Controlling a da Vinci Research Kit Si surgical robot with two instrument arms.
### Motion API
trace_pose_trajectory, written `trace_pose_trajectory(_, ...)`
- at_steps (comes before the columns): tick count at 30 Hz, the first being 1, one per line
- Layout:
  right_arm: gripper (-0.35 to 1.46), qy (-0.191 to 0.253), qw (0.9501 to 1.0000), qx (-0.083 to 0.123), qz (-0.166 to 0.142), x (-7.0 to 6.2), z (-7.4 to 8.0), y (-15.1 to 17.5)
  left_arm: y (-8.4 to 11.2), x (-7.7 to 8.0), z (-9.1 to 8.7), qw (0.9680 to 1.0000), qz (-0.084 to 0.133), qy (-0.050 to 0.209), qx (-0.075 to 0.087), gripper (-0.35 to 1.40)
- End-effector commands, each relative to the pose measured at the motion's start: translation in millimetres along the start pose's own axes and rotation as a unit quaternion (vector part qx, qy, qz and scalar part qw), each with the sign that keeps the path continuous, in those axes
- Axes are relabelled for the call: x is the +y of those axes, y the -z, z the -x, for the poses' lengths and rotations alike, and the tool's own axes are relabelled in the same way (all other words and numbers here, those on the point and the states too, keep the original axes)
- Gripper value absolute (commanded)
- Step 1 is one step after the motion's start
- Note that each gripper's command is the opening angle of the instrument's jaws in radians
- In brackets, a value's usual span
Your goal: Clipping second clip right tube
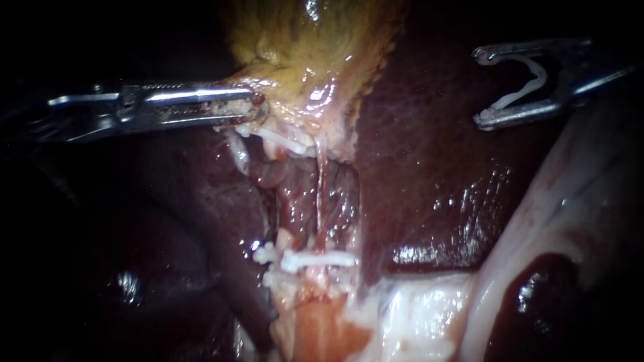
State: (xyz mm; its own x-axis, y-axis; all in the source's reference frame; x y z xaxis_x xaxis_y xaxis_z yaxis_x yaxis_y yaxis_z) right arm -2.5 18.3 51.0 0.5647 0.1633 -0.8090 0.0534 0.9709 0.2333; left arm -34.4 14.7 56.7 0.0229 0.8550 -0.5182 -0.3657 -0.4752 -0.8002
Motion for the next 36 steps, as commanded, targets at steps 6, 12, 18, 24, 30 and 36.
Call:
trace_pose_trajectory(6,0.50,0.000,1.0000,0.000,0.000,0.1,0.1,0.0,2.2,0.3,-1.7,1.0000,0.007,0.005,-0.004,-0.35)
trace_pose_trajectory(12,0.50,0.000,1.0000,0.000,0.001,0.1,0.1,0.0,6.9,0.6,-5.4,0.9997,-0.002,0.014,0.019,-0.35)
trace_pose_trajectory(18,0.50,-0.001,1.0000,-0.001,0.001,0.3,0.2,-0.1,8.2,0.7,-6.1,0.9997,-0.004,0.010,0.024,-0.35)
trace_pose_trajectory(24,0.50,-0.002,1.0000,0.003,0.006,-0.1,-0.3,-0.7,8.2,0.8,-6.0,0.9996,-0.004,0.010,0.024,-0.35)
trace_pose_trajectory(30,0.50,-0.014,0.9998,0.012,-0.009,-1.7,-1.9,-2.9,8.2,0.9,-6.0,0.9996,-0.005,0.010,0.024,-0.35)
trace_pose_trajectory(36,0.50,-0.043,0.9980,0.022,-0.039,-3.9,-3.1,-6.6,8.2,1.0,-6.0,0.9996,-0.005,0.010,0.024,-0.35)
